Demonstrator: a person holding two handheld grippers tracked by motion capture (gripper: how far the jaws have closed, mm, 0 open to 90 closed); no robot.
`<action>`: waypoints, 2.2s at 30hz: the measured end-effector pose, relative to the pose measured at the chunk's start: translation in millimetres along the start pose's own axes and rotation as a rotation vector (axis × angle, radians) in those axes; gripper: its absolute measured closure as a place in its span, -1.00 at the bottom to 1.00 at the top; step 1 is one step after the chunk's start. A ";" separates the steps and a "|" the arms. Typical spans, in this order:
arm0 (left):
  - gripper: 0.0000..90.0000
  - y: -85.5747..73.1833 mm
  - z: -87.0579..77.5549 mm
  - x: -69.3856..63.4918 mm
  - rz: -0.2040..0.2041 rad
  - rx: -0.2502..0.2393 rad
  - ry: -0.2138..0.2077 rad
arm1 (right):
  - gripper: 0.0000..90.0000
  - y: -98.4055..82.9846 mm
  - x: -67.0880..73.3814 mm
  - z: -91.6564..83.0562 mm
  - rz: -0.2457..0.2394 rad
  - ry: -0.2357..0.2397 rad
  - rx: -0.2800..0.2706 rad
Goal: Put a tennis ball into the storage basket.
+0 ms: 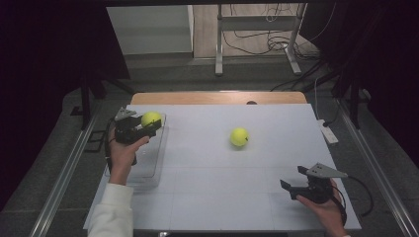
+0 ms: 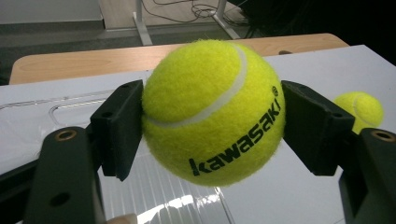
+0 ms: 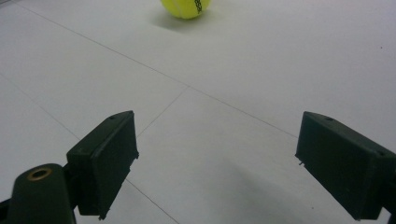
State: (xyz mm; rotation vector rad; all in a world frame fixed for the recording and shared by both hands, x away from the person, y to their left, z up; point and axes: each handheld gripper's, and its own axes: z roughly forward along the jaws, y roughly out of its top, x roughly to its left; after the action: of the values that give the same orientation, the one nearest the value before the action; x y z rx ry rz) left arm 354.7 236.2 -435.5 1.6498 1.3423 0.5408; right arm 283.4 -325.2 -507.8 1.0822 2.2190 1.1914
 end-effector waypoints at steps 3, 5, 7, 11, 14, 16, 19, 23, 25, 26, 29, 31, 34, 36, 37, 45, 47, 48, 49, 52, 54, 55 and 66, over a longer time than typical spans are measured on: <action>-0.40 -0.3 0.0 3.3 -0.004 -0.001 0.009 | -0.72 -0.4 0.0 1.1 0.000 0.004 0.003; -0.40 -0.3 0.3 5.4 -0.003 0.000 0.018 | -0.72 -0.6 0.2 1.3 0.001 0.005 0.003; -0.40 -0.4 0.6 9.2 -0.004 0.002 0.031 | -0.72 -0.6 1.4 1.3 -0.001 0.008 0.002; -0.40 -0.8 0.3 14.3 -0.016 -0.001 0.040 | -0.72 -1.0 1.8 0.3 0.001 0.008 0.001; -0.40 -0.9 0.7 18.1 -0.021 -0.001 0.051 | -0.72 -1.0 1.3 0.2 -0.001 0.005 0.000; -0.40 -1.4 1.5 21.1 -0.023 0.002 0.064 | -0.72 -0.8 1.4 0.3 -0.005 0.005 0.004; -0.40 -2.1 2.8 25.6 -0.028 0.008 0.080 | -0.72 -0.4 1.3 -0.1 -0.005 0.003 0.002; -0.40 -2.6 2.9 30.0 -0.043 0.010 0.091 | -0.72 -0.8 0.9 -0.4 0.000 0.003 -0.001; -0.40 -2.3 2.3 32.0 -0.056 0.006 0.084 | -0.72 -0.9 1.1 -0.3 -0.002 0.003 0.000; -0.40 -2.1 1.9 33.2 -0.062 0.001 0.079 | -0.72 -0.8 1.2 -0.3 -0.003 0.002 0.001; -0.40 -2.1 2.7 35.2 -0.058 0.007 0.100 | -0.72 -0.3 1.7 -0.5 -0.007 0.003 0.002; -0.40 -2.3 3.3 36.6 -0.060 0.009 0.106 | -0.72 -0.3 1.6 -0.4 -0.007 0.002 0.002; -0.40 -2.4 4.1 38.8 -0.055 0.014 0.129 | -0.72 -0.5 1.7 0.0 -0.008 0.002 0.004; -0.40 -2.7 4.9 40.7 -0.056 0.016 0.134 | -0.72 -0.6 1.7 0.3 -0.008 0.003 0.005; -0.40 -2.9 5.2 41.4 -0.061 0.018 0.136 | -0.72 -0.7 1.5 0.3 -0.007 0.003 0.005; -0.40 -3.5 7.4 45.6 -0.065 0.023 0.152 | -0.72 -0.9 0.8 0.3 -0.005 0.004 0.005; -0.40 -3.4 8.7 46.2 -0.065 0.025 0.154 | -0.72 -1.0 0.6 0.7 -0.006 0.006 0.006; -0.40 -3.5 9.5 46.5 -0.063 0.029 0.161 | -0.72 -0.9 0.6 0.9 -0.006 0.005 0.005; -0.40 -3.6 10.3 46.8 -0.064 0.031 0.165 | -0.72 -0.9 0.7 0.8 -0.006 0.003 0.006; -0.40 -3.6 12.5 48.6 -0.064 0.038 0.172 | -0.72 -1.0 0.8 1.1 -0.007 0.005 0.005; -0.41 -3.8 14.4 49.5 -0.067 0.046 0.176 | -0.72 -1.2 0.8 1.3 -0.004 0.005 0.007; -0.41 -4.1 15.5 49.8 -0.068 0.050 0.177 | -0.72 -1.2 0.9 1.4 -0.005 0.004 0.007; -0.41 -7.5 25.4 54.3 -0.074 0.103 0.194 | -0.72 -1.4 1.5 2.0 -0.006 0.005 0.009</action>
State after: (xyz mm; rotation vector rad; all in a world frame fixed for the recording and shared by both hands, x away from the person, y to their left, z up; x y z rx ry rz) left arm 387.7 277.1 -465.3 1.6560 1.5901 0.6081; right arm 283.2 -323.4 -510.0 1.0765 2.2317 1.1838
